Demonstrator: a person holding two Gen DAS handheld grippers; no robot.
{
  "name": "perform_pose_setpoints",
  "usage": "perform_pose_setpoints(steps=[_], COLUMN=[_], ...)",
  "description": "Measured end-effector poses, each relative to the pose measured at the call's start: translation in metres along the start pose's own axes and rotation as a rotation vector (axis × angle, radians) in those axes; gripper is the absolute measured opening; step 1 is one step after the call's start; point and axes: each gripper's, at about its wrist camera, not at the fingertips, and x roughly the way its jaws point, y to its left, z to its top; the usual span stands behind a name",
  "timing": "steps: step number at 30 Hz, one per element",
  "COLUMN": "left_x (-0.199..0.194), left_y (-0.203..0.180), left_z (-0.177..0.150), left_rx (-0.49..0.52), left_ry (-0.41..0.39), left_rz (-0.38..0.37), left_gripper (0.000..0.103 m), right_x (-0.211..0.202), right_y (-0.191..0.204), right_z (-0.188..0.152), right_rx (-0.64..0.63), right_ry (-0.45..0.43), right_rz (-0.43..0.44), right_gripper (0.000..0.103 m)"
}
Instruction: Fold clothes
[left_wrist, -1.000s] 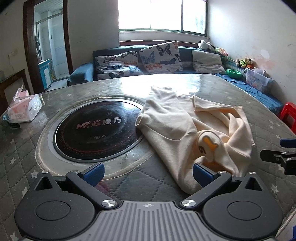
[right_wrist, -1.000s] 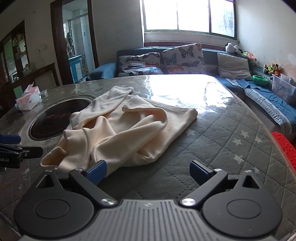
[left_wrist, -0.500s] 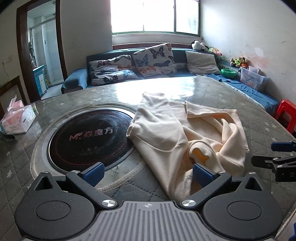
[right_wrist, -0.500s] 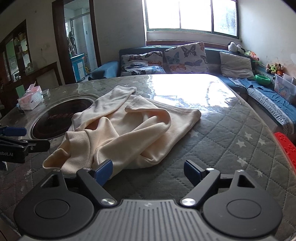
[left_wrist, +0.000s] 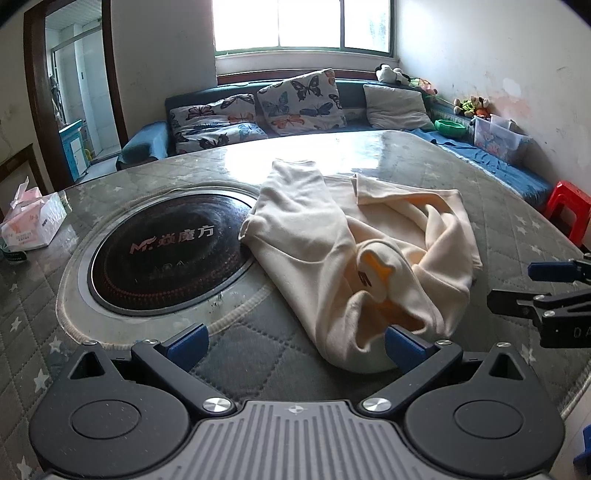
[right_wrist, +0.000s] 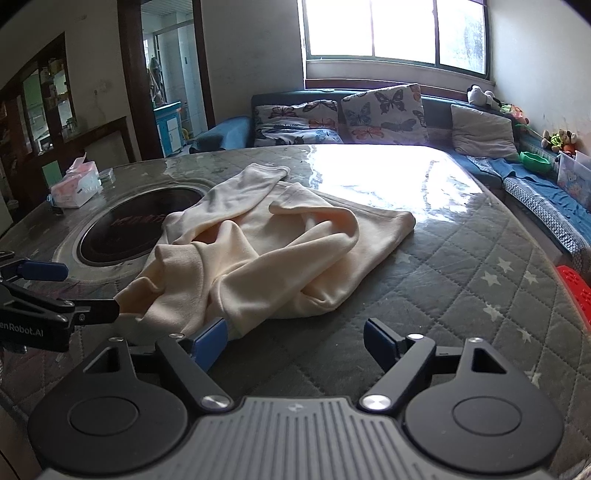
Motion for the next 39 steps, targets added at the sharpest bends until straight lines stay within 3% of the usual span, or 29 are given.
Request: perform_pose_setpoints(steps=[14,20,29,39], left_x=[-0.009,-0.001,0.030,0.072], left_y=[-0.004,-0.003,-0.007,-0.014], left_z=[0.014,0.033,0.061,0.083], left_rx=[0.023,0.034,0.050,0.081], left_ry=[-0.044,-0.065,-0.051,-0.010], left_rz=[-0.003,-0.001,-0.013,-0.054], left_gripper=[0.101,0.095,0.082,0.073], right_x=[-0.004,0.004,0.034,0.095], right_y=[-0.004,-0.009,-0.021,-0.035], right_z=[0.004,0.015,0.050,0.089], right_rx=[-0.031,-0.046,-0.074,-0.110], right_ry=[-0.007,-0.010,-0.014,0.035], right_rz=[-0.013,-0.018,-0.046,-0.068], right_gripper=[0.077,0.074,0.064,0.053])
